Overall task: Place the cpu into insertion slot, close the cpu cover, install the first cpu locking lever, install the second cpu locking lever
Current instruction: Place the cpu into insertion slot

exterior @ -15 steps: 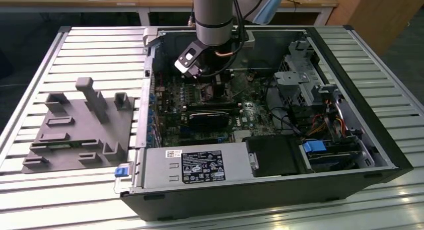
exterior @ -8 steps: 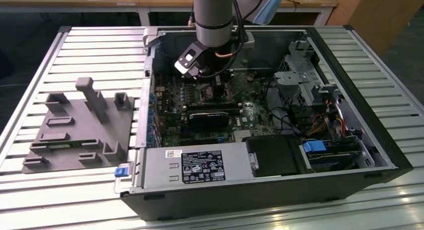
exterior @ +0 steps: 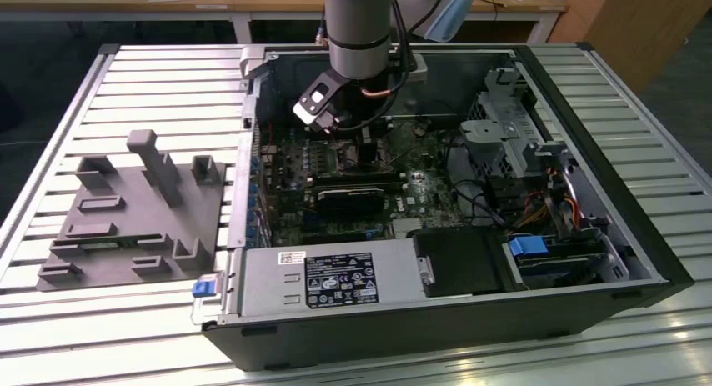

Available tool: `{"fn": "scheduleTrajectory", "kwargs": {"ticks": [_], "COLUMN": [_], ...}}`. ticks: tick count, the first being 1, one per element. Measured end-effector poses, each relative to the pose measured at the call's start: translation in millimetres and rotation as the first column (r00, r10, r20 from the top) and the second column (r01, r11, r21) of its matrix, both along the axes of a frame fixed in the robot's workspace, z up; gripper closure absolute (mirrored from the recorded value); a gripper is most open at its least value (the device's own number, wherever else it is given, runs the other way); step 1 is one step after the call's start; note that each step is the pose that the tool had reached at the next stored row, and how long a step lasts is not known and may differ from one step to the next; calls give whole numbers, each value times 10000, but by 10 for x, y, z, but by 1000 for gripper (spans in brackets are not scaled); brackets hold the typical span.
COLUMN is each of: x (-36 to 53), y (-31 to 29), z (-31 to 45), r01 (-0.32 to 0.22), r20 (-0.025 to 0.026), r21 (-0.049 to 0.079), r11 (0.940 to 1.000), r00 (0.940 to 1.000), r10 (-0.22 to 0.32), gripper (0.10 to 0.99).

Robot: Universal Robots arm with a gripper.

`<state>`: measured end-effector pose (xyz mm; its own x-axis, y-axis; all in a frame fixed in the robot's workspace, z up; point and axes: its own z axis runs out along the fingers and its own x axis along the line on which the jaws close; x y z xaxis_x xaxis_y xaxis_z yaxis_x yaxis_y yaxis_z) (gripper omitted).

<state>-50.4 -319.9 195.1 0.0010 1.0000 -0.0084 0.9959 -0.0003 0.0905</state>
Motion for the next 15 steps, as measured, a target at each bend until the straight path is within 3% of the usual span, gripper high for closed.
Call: {"fn": "scheduleTrajectory", "kwargs": {"ticks": [15], "x": [0], "y": [0], "z": [-8], "r01": [0], "r20": [-2], "r21": [30], "r11": [10000], "r00": [10000], "r10": [0], "gripper": [537]}}
